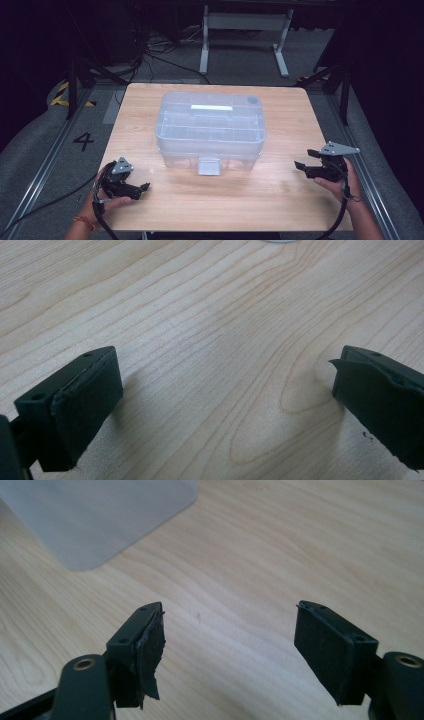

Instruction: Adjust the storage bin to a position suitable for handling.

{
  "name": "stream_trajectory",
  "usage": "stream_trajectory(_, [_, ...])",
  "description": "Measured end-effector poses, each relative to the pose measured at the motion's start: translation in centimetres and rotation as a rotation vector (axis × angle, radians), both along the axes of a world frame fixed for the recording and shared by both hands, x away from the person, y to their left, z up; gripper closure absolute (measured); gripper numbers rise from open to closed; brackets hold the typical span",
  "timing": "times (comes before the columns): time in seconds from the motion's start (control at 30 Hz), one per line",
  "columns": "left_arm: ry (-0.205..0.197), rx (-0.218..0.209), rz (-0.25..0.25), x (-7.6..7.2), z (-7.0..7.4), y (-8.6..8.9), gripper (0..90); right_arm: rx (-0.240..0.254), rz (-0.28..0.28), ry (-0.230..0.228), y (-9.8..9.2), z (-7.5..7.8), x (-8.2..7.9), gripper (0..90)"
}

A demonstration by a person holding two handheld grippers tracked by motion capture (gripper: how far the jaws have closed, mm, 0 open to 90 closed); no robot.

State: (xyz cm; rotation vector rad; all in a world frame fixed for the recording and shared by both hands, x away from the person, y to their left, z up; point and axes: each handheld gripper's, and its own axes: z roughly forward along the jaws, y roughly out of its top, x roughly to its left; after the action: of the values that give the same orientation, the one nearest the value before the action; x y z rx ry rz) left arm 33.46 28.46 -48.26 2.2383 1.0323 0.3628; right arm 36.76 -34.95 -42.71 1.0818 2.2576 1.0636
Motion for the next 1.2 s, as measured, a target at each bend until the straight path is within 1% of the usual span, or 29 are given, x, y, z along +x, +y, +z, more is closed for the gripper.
stream_trajectory(0.13, [0.000, 0.000, -0.001, 0.0, 0.0, 0.0, 0.2, 0.013, 0.024, -0.032, 0.6, 1.9, 0.6, 31.2])
stream_trajectory(0.17, [0.000, 0.000, 0.000, 0.0, 0.0, 0.0, 0.2, 0.022, 0.032, -0.049, 0.8, 2.7, 0.8, 32.1])
stream_trajectory(0.3, [0.000, 0.000, 0.000, 0.0, 0.0, 0.0, 0.2, 0.023, 0.048, -0.076, 1.6, 4.4, 1.4, 32.5])
stream_trajectory(0.37, [0.000, 0.000, 0.000, 0.0, 0.0, 0.0, 0.2, 0.039, 0.059, -0.087, 2.1, 5.2, 1.9, 32.8])
stream_trajectory(0.47, [0.000, 0.000, 0.000, 0.0, 0.0, 0.0, 0.2, 0.025, 0.067, -0.106, 2.9, 6.2, 2.5, 32.8])
stream_trajectory(0.63, [0.000, 0.000, 0.000, 0.0, 0.0, 0.0, 0.2, 0.026, 0.083, -0.121, 3.7, 7.1, 3.1, 32.8])
stream_trajectory(0.8, [0.000, 0.000, 0.000, 0.0, 0.0, 0.0, 0.2, 0.022, 0.097, -0.148, 4.6, 8.6, 3.5, 32.8])
stream_trajectory(0.83, [0.000, 0.000, 0.000, 0.0, 0.0, 0.0, 0.2, 0.019, 0.102, -0.160, 4.8, 9.0, 3.5, 32.8])
stream_trajectory(0.97, [0.000, 0.000, 0.000, 0.0, 0.0, 0.0, 0.2, 0.015, 0.112, -0.178, 5.5, 10.1, 3.7, 33.0])
stream_trajectory(1.07, [0.000, 0.000, 0.000, 0.0, 0.0, 0.0, 0.2, 0.007, 0.105, -0.181, 6.1, 10.4, 4.0, 33.6])
stream_trajectory(1.2, [0.000, 0.000, 0.000, 0.0, 0.0, 0.0, 0.2, -0.006, 0.121, -0.183, 7.0, 10.6, 4.3, 33.6])
